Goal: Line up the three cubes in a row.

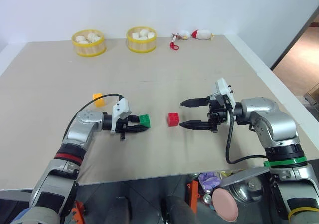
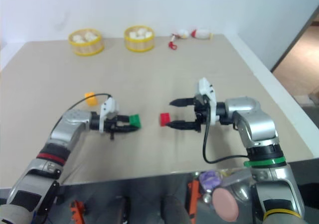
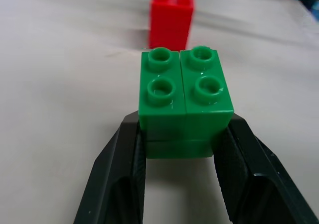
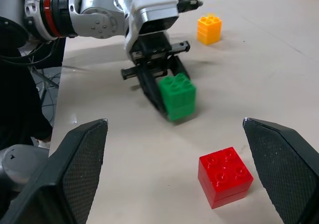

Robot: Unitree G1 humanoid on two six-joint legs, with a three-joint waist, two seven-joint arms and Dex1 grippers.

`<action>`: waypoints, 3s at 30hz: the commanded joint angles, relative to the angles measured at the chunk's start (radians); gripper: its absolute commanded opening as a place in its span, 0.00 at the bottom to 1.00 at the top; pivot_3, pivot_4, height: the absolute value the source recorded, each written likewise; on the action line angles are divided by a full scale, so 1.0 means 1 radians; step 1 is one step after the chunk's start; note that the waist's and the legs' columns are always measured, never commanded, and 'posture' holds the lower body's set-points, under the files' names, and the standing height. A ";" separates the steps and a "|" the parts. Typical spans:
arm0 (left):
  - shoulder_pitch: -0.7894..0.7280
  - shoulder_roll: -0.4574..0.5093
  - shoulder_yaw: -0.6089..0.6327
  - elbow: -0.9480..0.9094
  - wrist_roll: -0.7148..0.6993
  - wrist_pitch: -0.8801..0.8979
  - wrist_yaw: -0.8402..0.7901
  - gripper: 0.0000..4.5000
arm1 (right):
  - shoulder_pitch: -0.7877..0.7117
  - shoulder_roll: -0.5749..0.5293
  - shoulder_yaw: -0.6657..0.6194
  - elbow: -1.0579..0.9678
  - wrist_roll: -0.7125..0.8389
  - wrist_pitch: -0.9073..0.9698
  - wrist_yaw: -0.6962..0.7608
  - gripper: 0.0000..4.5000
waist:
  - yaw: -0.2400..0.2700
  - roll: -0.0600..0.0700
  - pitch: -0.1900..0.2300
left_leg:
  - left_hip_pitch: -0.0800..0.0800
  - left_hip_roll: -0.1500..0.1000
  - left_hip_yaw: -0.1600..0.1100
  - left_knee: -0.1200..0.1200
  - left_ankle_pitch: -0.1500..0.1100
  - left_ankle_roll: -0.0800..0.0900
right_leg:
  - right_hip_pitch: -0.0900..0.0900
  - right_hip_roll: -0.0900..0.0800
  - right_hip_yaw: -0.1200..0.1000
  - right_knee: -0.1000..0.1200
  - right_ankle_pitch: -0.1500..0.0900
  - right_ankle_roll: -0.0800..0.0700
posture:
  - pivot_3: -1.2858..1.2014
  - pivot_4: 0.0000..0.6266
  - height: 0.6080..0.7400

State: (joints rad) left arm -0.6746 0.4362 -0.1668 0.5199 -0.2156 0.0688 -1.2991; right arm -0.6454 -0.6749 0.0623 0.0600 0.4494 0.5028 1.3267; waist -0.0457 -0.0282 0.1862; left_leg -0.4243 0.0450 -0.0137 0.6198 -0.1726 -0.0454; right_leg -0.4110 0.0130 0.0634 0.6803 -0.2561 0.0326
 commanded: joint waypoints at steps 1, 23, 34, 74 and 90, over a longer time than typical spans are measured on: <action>-0.022 -0.004 -0.008 -0.013 0.014 -0.019 -0.006 0.29 | -0.006 -0.006 -0.031 -0.019 0.022 -0.011 -0.003 1.00 | 0.000 0.000 0.000 | 0.000 0.000 0.000 0.000 0.000 0.000 | 0.000 0.000 0.000 0.000 0.000 0.000 | 0.52 0.24 1.00; -0.141 -0.090 -0.033 0.210 0.114 -0.152 0.015 0.29 | -0.024 0.002 -0.022 -0.013 0.021 -0.010 -0.005 1.00 | 0.001 0.000 0.000 | 0.000 -0.001 -0.001 0.002 0.000 0.000 | 0.001 0.000 0.000 0.000 0.000 0.001 | 0.52 0.24 1.00; -0.116 -0.092 -0.035 0.171 0.109 -0.124 -0.014 0.29 | -0.034 0.011 -0.017 0.003 0.015 -0.017 -0.010 1.00 | 0.001 0.000 0.000 | 0.000 -0.001 -0.001 0.002 0.000 0.000 | 0.001 0.000 0.000 0.000 0.000 0.001 | 0.52 0.24 1.00; -0.064 0.048 0.049 0.105 0.075 -0.058 0.022 1.00 | -0.079 0.021 -0.012 0.046 0.006 -0.030 0.001 1.00 | -0.003 0.000 0.000 | 0.000 0.002 -0.001 0.002 0.000 0.001 | 0.000 0.002 0.000 0.001 0.002 -0.001 | 0.52 0.24 1.00; 0.324 0.043 0.320 -0.516 -0.143 0.303 0.456 1.00 | -0.140 0.094 -0.030 0.037 0.035 0.000 -0.085 1.00 | -0.002 0.000 0.000 | 0.000 0.002 0.000 0.002 0.000 0.001 | 0.000 0.001 0.000 0.001 0.001 -0.001 | 0.52 0.24 1.00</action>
State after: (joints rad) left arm -0.3786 0.4840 0.1094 0.0858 -0.3257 0.3219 -0.9108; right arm -0.7639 -0.5788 0.0637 0.1327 0.4585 0.4977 1.2454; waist -0.0474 -0.0279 0.1863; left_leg -0.4241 0.0473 -0.0141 0.6213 -0.1726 -0.0446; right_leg -0.4107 0.0134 0.0634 0.6817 -0.2552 0.0316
